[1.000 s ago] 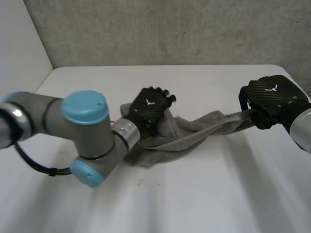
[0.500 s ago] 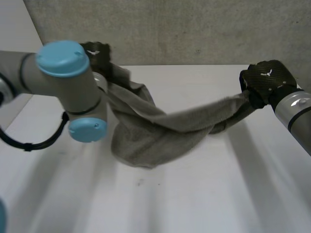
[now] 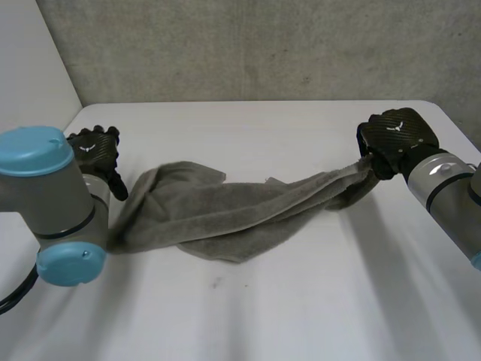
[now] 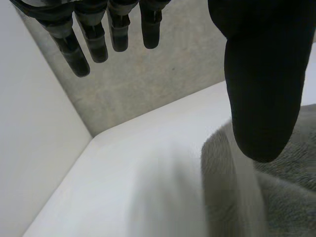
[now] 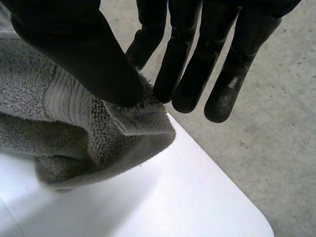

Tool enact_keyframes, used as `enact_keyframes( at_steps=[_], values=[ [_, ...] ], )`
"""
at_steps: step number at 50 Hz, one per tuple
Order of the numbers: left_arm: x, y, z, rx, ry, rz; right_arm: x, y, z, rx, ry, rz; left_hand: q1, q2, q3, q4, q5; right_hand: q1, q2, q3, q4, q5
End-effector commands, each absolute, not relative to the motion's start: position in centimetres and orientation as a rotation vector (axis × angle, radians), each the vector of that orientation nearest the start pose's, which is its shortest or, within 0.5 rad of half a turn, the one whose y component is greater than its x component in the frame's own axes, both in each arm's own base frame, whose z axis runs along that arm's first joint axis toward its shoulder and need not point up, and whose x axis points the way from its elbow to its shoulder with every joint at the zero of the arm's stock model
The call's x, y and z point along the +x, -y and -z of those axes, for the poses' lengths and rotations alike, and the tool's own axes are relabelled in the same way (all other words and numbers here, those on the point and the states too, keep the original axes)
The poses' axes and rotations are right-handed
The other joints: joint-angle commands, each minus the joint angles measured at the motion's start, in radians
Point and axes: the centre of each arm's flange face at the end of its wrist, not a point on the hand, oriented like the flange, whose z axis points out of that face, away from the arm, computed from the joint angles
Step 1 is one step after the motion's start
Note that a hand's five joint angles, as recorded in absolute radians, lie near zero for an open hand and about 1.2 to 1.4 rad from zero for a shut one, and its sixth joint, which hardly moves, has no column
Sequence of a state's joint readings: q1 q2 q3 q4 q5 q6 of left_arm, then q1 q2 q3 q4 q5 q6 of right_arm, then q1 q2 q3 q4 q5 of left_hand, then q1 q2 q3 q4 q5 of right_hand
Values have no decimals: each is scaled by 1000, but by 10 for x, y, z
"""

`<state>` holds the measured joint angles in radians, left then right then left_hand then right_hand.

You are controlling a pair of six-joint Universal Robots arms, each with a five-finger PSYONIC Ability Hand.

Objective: Fold the towel.

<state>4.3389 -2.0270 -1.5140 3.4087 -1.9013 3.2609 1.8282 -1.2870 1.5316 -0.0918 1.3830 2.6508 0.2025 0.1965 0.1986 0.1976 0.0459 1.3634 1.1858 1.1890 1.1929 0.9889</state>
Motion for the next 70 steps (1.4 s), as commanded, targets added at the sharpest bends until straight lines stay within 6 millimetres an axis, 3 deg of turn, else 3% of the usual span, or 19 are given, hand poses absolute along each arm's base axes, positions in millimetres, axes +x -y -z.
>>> enact_keyframes(
  at_steps=[1, 6, 12, 16, 19, 25, 33, 36, 43, 52, 54, 60, 62, 63, 65, 66, 68, 69, 70],
  values=[
    [-229, 306, -205, 296, -2298, 2072, 232, 302, -233, -1050, -2157, 2043, -27, -21, -23, -22, -45, 33, 210, 207, 203, 233],
    [-236, 290, -199, 441, -2369, 2081, 232, 305, -228, -1048, -2172, 2026, -7, -1, -3, -2, -25, 33, 210, 207, 203, 233],
    [-244, 262, -177, 796, -2471, 2016, 231, 309, -225, -1044, -2182, 2023, 58, 64, 62, 63, 40, 33, 210, 207, 203, 233],
    [-235, 249, -155, 1046, -2427, 1877, 231, 310, -222, -1045, -2187, 2015, 216, 222, 220, 221, 198, 33, 210, 207, 203, 233],
    [-227, 247, -147, 1132, -2377, 1806, 231, 312, -220, -1047, -2193, 2010, 249, 255, 253, 254, 231, 33, 210, 207, 203, 233],
    [-226, 248, -137, 1177, -2357, 1760, 231, 313, -213, -1051, -2210, 1985, 240, 246, 244, 245, 222, 33, 210, 207, 203, 233],
    [-229, 270, -124, 1141, -2312, 1813, 232, 313, -210, -1056, -2216, 1973, 246, 252, 250, 251, 228, 33, 210, 207, 203, 233],
    [-231, 278, -119, 1122, -2300, 1843, 231, 312, -209, -1057, -2219, 1969, 316, 322, 320, 321, 298, 33, 210, 207, 203, 233],
    [-234, 287, -104, 1126, -2322, 1826, 231, 311, -208, -1058, -2224, 1961, 774, 780, 778, 779, 756, 33, 210, 207, 203, 233],
    [-234, 289, -101, 1125, -2331, 1813, 232, 313, -205, -1059, -2228, 1955, 871, 877, 875, 876, 853, 33, 210, 207, 203, 233],
    [-234, 289, -105, 1120, -2318, 1821, 232, 313, -206, -1058, -2226, 1957, 1192, 1198, 1196, 1197, 1174, 33, 210, 207, 203, 233],
    [-233, 291, -131, 1082, -2247, 1902, 231, 311, -214, -1058, -2215, 1975, 1194, 1200, 1198, 1199, 1176, 33, 210, 207, 203, 233],
    [-233, 290, -157, 1043, -2173, 1976, 231, 310, -220, -1056, -2208, 1985, 1194, 1200, 1198, 1199, 1176, 33, 210, 207, 203, 233],
    [-233, 290, -157, 1043, -2173, 1976, 231, 308, -230, -1054, -2199, 1999, 1194, 1200, 1198, 1199, 1176, 33, 210, 207, 203, 233],
    [-232, 285, -187, 1010, -2100, 2055, 230, 304, -243, -1051, -2190, 2010, 1194, 1200, 1198, 1199, 1176, 33, 210, 207, 203, 233],
    [-232, 285, -187, 1009, -2099, 2055, 228, 298, -255, -1057, -2190, 2006, 1194, 1200, 1198, 1199, 1176, 33, 210, 207, 203, 233],
    [-229, 273, -231, 947, -2045, 2162, 227, 291, -267, -1066, -2193, 1988, 1194, 1200, 1198, 1199, 1176, 33, 210, 207, 203, 233],
    [-229, 272, -231, 947, -2045, 2163, 226, 283, -278, -1083, -2203, 1962, 1194, 1200, 1198, 1199, 1176, 33, 210, 207, 203, 233],
    [-226, 265, -250, 913, -2044, 2204, 226, 283, -278, -1083, -2203, 1962, 1194, 1200, 1198, 1199, 1176, 33, 210, 207, 203, 233]
  ],
)
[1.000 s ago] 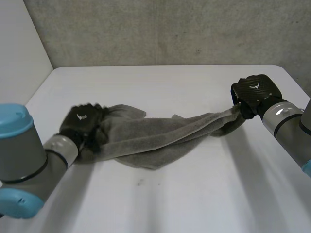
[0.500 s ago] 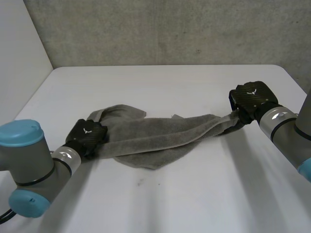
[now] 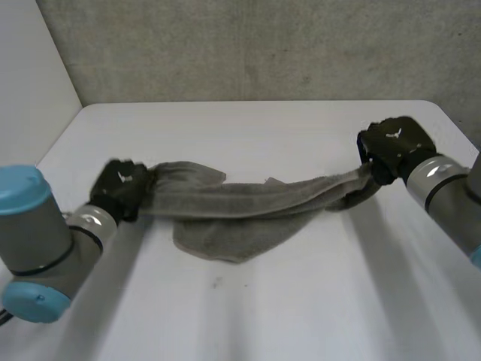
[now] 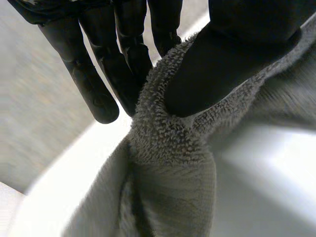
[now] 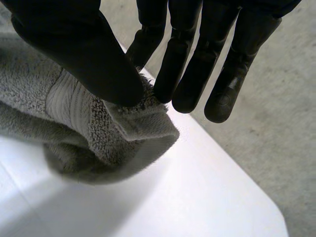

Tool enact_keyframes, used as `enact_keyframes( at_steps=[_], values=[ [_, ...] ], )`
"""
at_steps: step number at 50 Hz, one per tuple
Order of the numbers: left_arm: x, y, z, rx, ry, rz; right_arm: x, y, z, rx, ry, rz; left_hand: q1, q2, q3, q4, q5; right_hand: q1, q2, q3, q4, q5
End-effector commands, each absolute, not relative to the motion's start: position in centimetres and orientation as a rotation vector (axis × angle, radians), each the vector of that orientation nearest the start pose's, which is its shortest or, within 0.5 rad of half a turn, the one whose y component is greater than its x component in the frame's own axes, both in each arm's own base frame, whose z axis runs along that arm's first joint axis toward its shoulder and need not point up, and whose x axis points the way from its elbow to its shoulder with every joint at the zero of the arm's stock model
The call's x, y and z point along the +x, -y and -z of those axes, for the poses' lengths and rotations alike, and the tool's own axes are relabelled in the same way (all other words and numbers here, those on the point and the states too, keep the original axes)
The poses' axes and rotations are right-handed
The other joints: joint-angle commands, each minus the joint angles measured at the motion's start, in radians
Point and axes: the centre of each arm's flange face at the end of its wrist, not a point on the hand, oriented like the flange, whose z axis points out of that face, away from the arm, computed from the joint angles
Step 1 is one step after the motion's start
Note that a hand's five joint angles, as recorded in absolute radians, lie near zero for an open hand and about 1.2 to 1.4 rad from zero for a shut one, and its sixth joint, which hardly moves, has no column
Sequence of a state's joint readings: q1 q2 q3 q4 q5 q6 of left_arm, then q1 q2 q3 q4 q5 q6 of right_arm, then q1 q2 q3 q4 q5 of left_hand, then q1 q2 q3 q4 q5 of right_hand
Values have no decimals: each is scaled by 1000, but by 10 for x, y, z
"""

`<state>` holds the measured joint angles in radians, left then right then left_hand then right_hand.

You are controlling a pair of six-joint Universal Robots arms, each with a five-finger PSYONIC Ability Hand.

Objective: Fold the towel.

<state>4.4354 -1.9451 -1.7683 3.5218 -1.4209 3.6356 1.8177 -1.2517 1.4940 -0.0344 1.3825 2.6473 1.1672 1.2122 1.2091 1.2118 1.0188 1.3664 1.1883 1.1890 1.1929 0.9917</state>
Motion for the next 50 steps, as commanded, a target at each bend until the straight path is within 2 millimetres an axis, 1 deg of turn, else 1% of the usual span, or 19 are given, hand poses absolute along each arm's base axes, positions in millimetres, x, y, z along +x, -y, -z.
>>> enact_keyframes(
  at_steps=[1, 3, 9, 16, 21, 25, 31, 33, 36, 37, 38, 39, 40, 41, 42, 43, 44, 45, 50],
  values=[
    [-226, 265, -250, 913, -2044, 2205, 224, 275, -287, -1108, -2222, 1928, 229, 184, 187, 184, 203, 30, 208, 207, 203, 230],
    [-222, 246, -281, 865, -2071, 2257, 222, 266, -295, -1150, -2243, 1891, 229, 184, 187, 184, 203, 30, 208, 207, 203, 230],
    [-215, 224, -302, 869, -2160, 2196, 217, 234, -306, -1370, -2287, 1761, 229, 184, 187, 184, 203, 30, 208, 207, 203, 230],
    [-210, 225, -272, 891, -2411, 1907, 217, 229, -287, -1460, -2324, 1653, 229, 184, 187, 184, 203, 30, 208, 207, 203, 230],
    [-211, 242, -234, 900, -2540, 1726, 222, 252, -229, -1488, -2432, 1368, 229, 184, 187, 184, 203, 30, 208, 207, 203, 230],
    [-214, 256, -208, 914, -2609, 1620, 226, 266, -203, -1484, -2455, 1296, 229, 184, 187, 184, 203, 30, 208, 207, 203, 230],
    [-225, 304, -193, 887, -2576, 1654, 238, 315, -192, -1380, -2428, 1513, 229, 184, 187, 184, 203, 30, 208, 207, 203, 230],
    [-233, 333, -218, 847, -2459, 1827, 241, 329, -204, -1292, -2397, 1636, 229, 184, 187, 184, 203, 30, 208, 207, 203, 230],
    [-238, 346, -240, 822, -2364, 1955, 248, 354, -240, -1070, -2269, 1907, 229, 184, 187, 184, 203, 30, 208, 207, 203, 230],
    [-244, 357, -267, 786, -2260, 2101, 251, 364, -265, -958, -2166, 2050, 229, 184, 187, 184, 203, 30, 208, 207, 203, 230],
    [-249, 366, -298, 730, -2150, 2259, 251, 364, -265, -957, -2165, 2051, 229, 184, 187, 184, 203, 30, 208, 207, 203, 230],
    [-249, 366, -299, 730, -2149, 2261, 252, 370, -293, -854, -2042, 2193, 229, 184, 187, 184, 203, 30, 208, 207, 203, 230],
    [-252, 370, -330, 658, -2045, 2417, 252, 370, -294, -853, -2041, 2195, 229, 184, 187, 184, 203, 30, 208, 207, 203, 230],
    [-256, 371, -362, 588, -1945, 2578, 251, 370, -325, -749, -1898, 2329, 229, 184, 187, 184, 203, 30, 208, 207, 203, 230],
    [-256, 371, -362, 587, -1944, 2580, 249, 366, -356, -658, -1750, 2450, 229, 184, 187, 184, 203, 30, 208, 207, 203, 230],
    [-258, 367, -392, 513, -1855, 2725, 249, 366, -357, -657, -1748, 2451, 229, 184, 187, 184, 203, 30, 208, 207, 203, 230],
    [-258, 367, -392, 513, -1854, 2726, 245, 361, -382, -577, -1626, 2549, 229, 184, 187, 184, 203, 30, 208, 207, 203, 230],
    [-258, 361, -418, 438, -1783, 2843, 242, 354, -400, -526, -1531, 2618, 229, 184, 187, 184, 203, 30, 208, 207, 203, 230],
    [-251, 344, -447, 301, -1740, 2960, 237, 336, -417, -514, -1456, 2659, 229, 184, 187, 184, 203, 30, 208, 207, 203, 230]
  ],
)
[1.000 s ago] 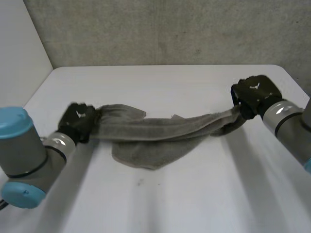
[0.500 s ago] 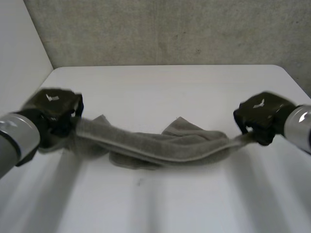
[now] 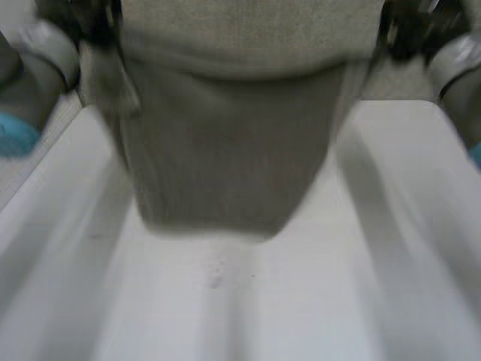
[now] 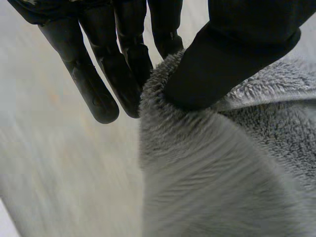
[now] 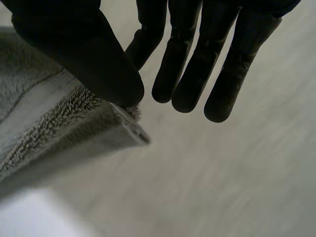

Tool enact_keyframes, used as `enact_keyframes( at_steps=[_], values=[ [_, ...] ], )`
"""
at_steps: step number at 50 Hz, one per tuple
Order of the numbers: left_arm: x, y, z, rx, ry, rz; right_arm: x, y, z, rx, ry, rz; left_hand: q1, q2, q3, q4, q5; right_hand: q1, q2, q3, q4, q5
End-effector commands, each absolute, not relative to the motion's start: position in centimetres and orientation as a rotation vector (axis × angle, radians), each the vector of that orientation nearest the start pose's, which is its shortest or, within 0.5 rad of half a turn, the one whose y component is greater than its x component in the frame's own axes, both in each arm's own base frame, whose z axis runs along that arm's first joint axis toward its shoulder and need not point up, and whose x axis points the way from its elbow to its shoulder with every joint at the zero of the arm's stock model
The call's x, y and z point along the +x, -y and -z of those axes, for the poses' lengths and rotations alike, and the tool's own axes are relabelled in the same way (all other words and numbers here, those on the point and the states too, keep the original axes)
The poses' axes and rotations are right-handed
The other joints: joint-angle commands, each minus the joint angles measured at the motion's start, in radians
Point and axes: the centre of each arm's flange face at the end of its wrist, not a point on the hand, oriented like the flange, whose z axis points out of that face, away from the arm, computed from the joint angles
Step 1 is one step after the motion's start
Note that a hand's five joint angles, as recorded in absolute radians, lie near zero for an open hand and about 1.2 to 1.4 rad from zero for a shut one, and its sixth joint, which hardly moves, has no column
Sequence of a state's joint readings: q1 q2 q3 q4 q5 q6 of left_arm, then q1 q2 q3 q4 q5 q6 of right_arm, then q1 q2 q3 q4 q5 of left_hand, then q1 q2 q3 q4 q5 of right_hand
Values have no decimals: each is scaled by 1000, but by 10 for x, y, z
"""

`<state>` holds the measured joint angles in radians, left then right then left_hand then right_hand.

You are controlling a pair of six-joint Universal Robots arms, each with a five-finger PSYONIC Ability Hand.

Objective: Fold the towel.

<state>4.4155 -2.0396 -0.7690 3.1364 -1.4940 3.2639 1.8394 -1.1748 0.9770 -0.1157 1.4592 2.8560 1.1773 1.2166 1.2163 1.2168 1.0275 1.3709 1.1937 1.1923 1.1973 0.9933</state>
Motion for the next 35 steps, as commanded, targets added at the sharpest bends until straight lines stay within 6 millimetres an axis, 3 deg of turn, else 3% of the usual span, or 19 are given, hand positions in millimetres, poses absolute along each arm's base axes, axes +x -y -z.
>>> enact_keyframes(
  at_steps=[1, 2, 4, 5, 7, 8, 9, 10, 11, 12, 13, 14, 15, 16, 17, 18, 22, 27, 35],
  values=[
    [-250, 343, -439, 303, -1797, 2922, 237, 336, -417, -514, -1456, 2659, 219, 180, 180, 180, 194, 25, 203, 204, 199, 228],
    [-250, 343, -439, 303, -1798, 2921, 237, 331, -413, -531, -1476, 2639, 219, 180, 180, 180, 194, 25, 203, 204, 199, 228],
    [-248, 338, -404, 335, -2008, 2760, 237, 328, -404, -557, -1518, 2603, 219, 180, 180, 180, 194, 25, 203, 204, 199, 228],
    [-248, 338, -403, 335, -2009, 2759, 236, 326, -392, -593, -1580, 2551, 219, 180, 180, 180, 194, 25, 203, 204, 199, 228],
    [-244, 328, -361, 372, -2208, 2576, 237, 324, -377, -643, -1661, 2469, 219, 180, 180, 180, 194, 25, 203, 204, 199, 228],
    [-244, 328, -361, 372, -2209, 2575, 237, 321, -360, -694, -1750, 2381, 219, 180, 180, 180, 194, 25, 203, 204, 199, 228],
    [-240, 323, -336, 389, -2303, 2470, 237, 321, -360, -695, -1751, 2380, 219, 180, 180, 180, 194, 25, 203, 204, 199, 228],
    [-240, 323, -336, 389, -2304, 2468, 237, 318, -344, -745, -1830, 2296, 219, 180, 180, 180, 194, 25, 203, 204, 199, 228],
    [-238, 316, -310, 422, -2394, 2362, 236, 313, -325, -795, -1919, 2205, 219, 180, 180, 180, 194, 25, 203, 204, 199, 228],
    [-237, 308, -283, 463, -2483, 2245, 236, 313, -324, -796, -1920, 2204, 219, 180, 180, 180, 194, 25, 203, 204, 199, 228],
    [-237, 308, -283, 464, -2484, 2244, 234, 309, -305, -849, -2006, 2119, 219, 180, 180, 180, 194, 25, 203, 204, 199, 228],
    [-235, 298, -258, 507, -2557, 2135, 233, 306, -281, -903, -2086, 2035, 219, 180, 180, 180, 194, 25, 203, 204, 199, 228],
    [-233, 289, -236, 552, -2613, 2041, 233, 305, -281, -904, -2086, 2034, 219, 180, 180, 180, 194, 25, 203, 204, 199, 228],
    [-233, 289, -236, 553, -2613, 2040, 231, 302, -257, -956, -2161, 1948, 219, 180, 180, 180, 194, 25, 203, 204, 199, 228],
    [-233, 280, -217, 598, -2652, 1971, 231, 302, -257, -957, -2162, 1947, 219, 180, 180, 180, 194, 25, 203, 204, 199, 228],
    [-232, 273, -199, 634, -2674, 1918, 231, 299, -235, -1001, -2219, 1871, 219, 180, 180, 180, 194, 25, 203, 204, 199, 228],
    [-233, 265, -173, 690, -2669, 1883, 230, 292, -178, -1073, -2347, 1654, 219, 180, 180, 180, 194, 25, 203, 204, 199, 228],
    [-233, 261, -150, 756, -2639, 1849, 228, 289, -150, -1083, -2419, 1528, 219, 180, 180, 180, 194, 25, 203, 204, 199, 228],
    [-225, 260, -146, 762, -2627, 1818, 223, 280, -154, -1067, -2423, 1525, 219, 180, 180, 180, 194, 25, 203, 204, 199, 228]
  ],
)
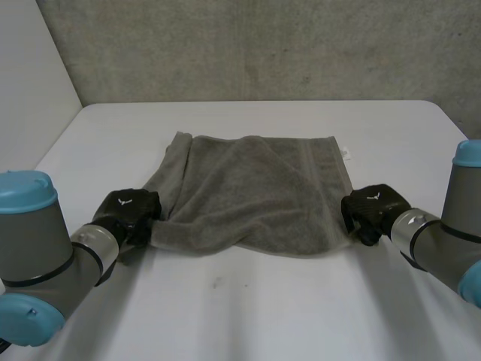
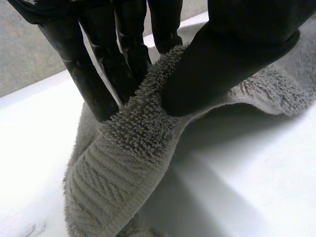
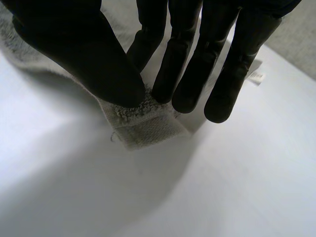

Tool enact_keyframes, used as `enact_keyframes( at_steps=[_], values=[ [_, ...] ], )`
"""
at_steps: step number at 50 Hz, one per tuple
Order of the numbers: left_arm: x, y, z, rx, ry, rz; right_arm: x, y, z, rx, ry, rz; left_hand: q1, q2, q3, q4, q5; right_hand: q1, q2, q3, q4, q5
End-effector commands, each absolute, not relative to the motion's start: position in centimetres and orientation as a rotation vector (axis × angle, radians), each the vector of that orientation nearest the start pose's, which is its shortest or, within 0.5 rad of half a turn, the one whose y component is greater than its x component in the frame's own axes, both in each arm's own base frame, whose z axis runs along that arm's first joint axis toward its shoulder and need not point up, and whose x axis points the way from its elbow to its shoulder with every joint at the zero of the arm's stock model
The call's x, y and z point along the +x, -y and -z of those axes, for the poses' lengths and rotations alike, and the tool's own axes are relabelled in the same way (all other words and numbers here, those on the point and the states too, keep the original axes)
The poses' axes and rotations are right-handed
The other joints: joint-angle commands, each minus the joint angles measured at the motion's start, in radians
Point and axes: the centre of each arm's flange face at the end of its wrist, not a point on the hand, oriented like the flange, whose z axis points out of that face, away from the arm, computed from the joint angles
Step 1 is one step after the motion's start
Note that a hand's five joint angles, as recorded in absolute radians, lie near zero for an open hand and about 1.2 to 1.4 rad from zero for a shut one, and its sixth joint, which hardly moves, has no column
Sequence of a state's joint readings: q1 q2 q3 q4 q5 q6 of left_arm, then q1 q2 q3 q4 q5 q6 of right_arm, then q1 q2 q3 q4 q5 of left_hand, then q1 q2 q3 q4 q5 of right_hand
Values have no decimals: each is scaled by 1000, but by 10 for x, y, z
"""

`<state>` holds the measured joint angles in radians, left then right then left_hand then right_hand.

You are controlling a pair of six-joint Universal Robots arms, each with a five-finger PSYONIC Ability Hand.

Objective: Fold the towel.

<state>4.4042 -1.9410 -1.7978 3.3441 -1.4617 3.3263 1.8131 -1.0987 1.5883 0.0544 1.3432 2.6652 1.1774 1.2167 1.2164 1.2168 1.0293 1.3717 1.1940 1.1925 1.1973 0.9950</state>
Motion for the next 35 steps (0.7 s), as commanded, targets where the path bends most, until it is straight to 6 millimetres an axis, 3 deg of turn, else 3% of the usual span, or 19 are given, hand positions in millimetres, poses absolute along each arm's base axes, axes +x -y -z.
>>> enact_keyframes(
  at_steps=[1, 2, 3, 4, 6, 11, 18, 23, 28, 31, 35],
  values=[
    [-224, 261, -147, 752, -2627, 1822, 223, 280, -154, -1067, -2423, 1525, 219, 180, 180, 179, 192, 25, 202, 204, 199, 227],
    [-224, 261, -147, 751, -2627, 1822, 220, 280, -158, -1050, -2423, 1545, 219, 180, 180, 179, 192, -82, 96, 97, 92, 120],
    [-223, 262, -148, 741, -2623, 1827, 216, 280, -162, -1036, -2426, 1562, 219, 180, 180, 179, 192, -388, -210, -209, -214, -186],
    [-222, 263, -150, 734, -2619, 1832, 216, 280, -162, -1035, -2426, 1563, 219, 180, 180, 179, 192, -391, -214, -212, -217, -189],
    [-222, 263, -151, 731, -2617, 1839, 214, 277, -161, -1030, -2428, 1568, 219, 180, 180, 179, 192, -710, -532, -531, -536, -508],
    [-225, 266, -156, 734, -2602, 1868, 216, 269, -159, -1050, -2396, 1534, 219, 180, 180, 179, 192, -1022, -844, -843, -848, -820],
    [-232, 275, -175, 731, -2575, 1928, 220, 255, -165, -1056, -2330, 1520, 219, 180, 180, 179, 192, -1143, -965, -964, -968, -941],
    [-236, 278, -199, 706, -2595, 1955, 249, 233, -175, -985, -2223, 1496, 219, 180, 180, 179, 192, -1137, -959, -958, -963, -935],
    [-243, 280, -222, 640, -2661, 1983, 286, 222, -192, -704, -2078, 1456, 219, 180, 180, 179, 192, -1146, -968, -967, -971, -944],
    [-245, 280, -236, 576, -2712, 2001, 292, 223, -193, -642, -2054, 1448, 219, 180, 180, 179, 192, -1146, -968, -967, -971, -944],
    [-247, 278, -250, 513, -2757, 2021, 323, 215, -181, -657, -2013, 1404, 219, 180, 180, 179, 192, -1149, -971, -970, -974, -947]
  ],
)
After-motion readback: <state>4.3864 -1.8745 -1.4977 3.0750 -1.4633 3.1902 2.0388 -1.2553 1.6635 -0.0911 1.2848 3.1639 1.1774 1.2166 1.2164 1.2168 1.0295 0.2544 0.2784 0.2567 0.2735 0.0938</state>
